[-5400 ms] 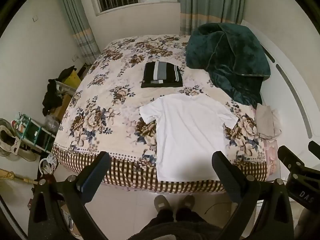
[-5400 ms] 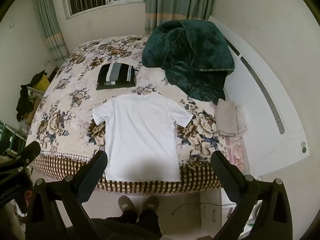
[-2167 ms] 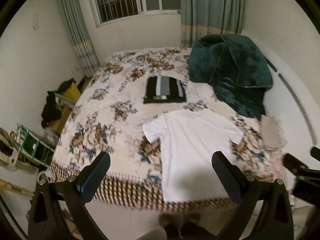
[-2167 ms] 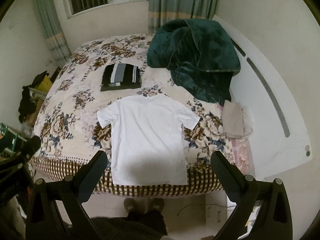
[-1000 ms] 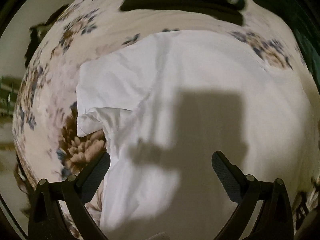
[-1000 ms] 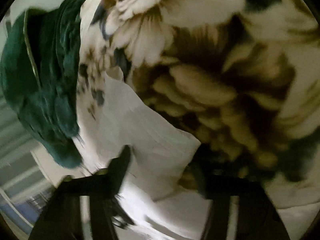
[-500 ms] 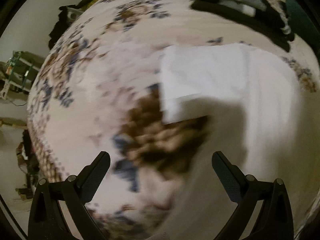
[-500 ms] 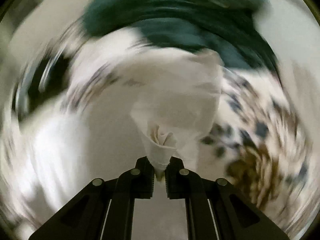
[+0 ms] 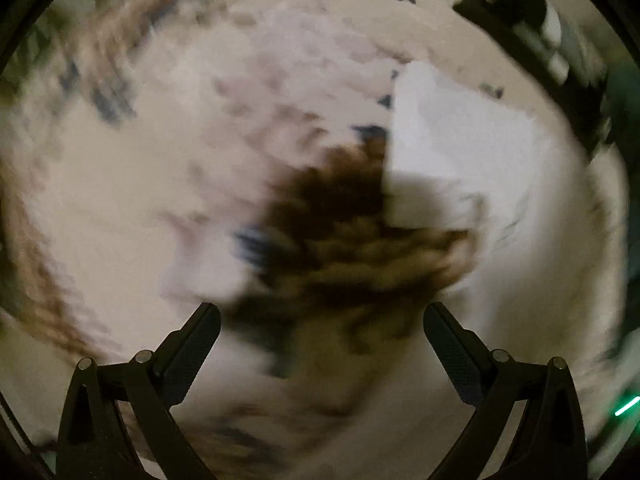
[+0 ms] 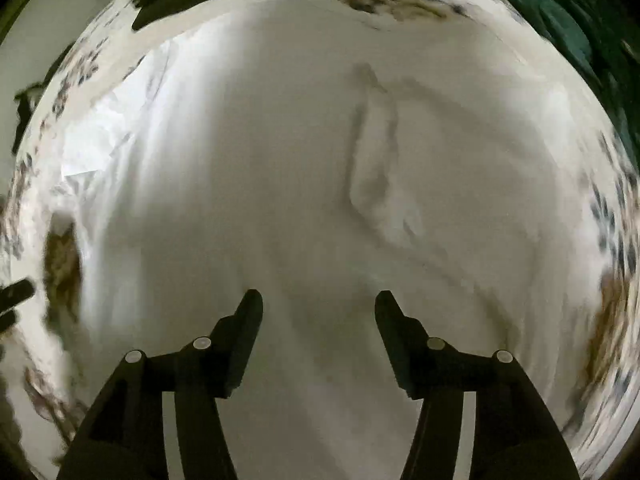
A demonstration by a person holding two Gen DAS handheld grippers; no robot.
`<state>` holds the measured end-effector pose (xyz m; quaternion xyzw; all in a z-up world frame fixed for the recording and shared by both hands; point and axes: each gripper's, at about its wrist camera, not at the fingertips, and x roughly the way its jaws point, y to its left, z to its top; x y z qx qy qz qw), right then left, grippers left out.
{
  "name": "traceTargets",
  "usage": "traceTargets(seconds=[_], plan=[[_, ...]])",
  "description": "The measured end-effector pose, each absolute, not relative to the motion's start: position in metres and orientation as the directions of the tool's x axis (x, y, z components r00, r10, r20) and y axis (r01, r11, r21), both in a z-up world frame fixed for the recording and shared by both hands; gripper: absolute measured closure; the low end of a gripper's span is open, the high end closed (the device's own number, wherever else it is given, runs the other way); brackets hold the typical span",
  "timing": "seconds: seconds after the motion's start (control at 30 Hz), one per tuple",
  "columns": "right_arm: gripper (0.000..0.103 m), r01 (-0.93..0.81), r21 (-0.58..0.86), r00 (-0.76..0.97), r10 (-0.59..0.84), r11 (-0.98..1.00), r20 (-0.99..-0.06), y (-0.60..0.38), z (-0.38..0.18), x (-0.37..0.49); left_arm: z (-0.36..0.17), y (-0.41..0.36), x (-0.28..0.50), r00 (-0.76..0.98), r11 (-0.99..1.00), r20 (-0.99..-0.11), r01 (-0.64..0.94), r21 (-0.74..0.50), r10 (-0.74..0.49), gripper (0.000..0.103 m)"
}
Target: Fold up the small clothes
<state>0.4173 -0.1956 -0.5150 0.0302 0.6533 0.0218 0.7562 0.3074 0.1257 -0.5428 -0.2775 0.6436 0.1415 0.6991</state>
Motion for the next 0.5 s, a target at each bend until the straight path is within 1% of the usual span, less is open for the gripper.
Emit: traceTargets(seconds=[0.07, 0.17, 0.3, 0.33, 0.37, 0.4, 0.43, 0.47, 0.5], plan=[[0.042, 0.066, 0.063, 0.139, 0.054, 0.996, -0.989, -0.205, -0.509, 0.400, -0.559, 0.136, 0.313, 0.207, 0.658, -0.915, -0.643, -0.393, -0.346, 0.000], [0.042, 0.171, 0.055, 0.125, 0.034, 0.984, -0.992, -0.224, -0.506, 0.379, -0.584, 0.144, 0.326, 0.323, 0.451, -0.821, -0.712, -0.539, -0.472, 0.000], [0.042, 0.280, 0.038, 0.100, 0.011, 0.959, -0.995, -0.245, -0.512, 0.365, -0.607, 0.133, 0.348, 0.387, 0.304, -0.750, -0.740, -0.600, -0.537, 0.000], [0.042, 0.310, 0.045, 0.098, 0.015, 0.950, -0.995, -0.249, -0.513, 0.361, -0.609, 0.133, 0.353, 0.408, 0.278, -0.750, -0.749, -0.601, -0.521, 0.002], [0.042, 0.332, 0.052, 0.098, 0.021, 0.942, -0.995, -0.253, -0.514, 0.358, -0.610, 0.132, 0.356, 0.417, 0.269, -0.754, -0.755, -0.598, -0.508, 0.006], [0.042, 0.355, 0.056, 0.101, 0.021, 0.933, -0.995, -0.256, -0.515, 0.354, -0.609, 0.134, 0.359, 0.432, 0.261, -0.762, -0.760, -0.596, -0.483, 0.032], [0.042, 0.372, 0.058, 0.106, 0.020, 0.926, -0.994, -0.257, -0.515, 0.351, -0.606, 0.132, 0.361, 0.446, 0.266, -0.769, -0.757, -0.597, -0.458, 0.074], [0.042, 0.382, 0.060, 0.111, 0.019, 0.922, -0.994, -0.258, -0.514, 0.348, -0.600, 0.133, 0.367, 0.466, 0.294, -0.778, -0.742, -0.603, -0.421, 0.097], [0.042, 0.388, 0.060, 0.117, 0.016, 0.920, -0.993, -0.260, -0.513, 0.344, -0.593, 0.134, 0.370, 0.478, 0.342, -0.792, -0.722, -0.601, -0.381, 0.100]])
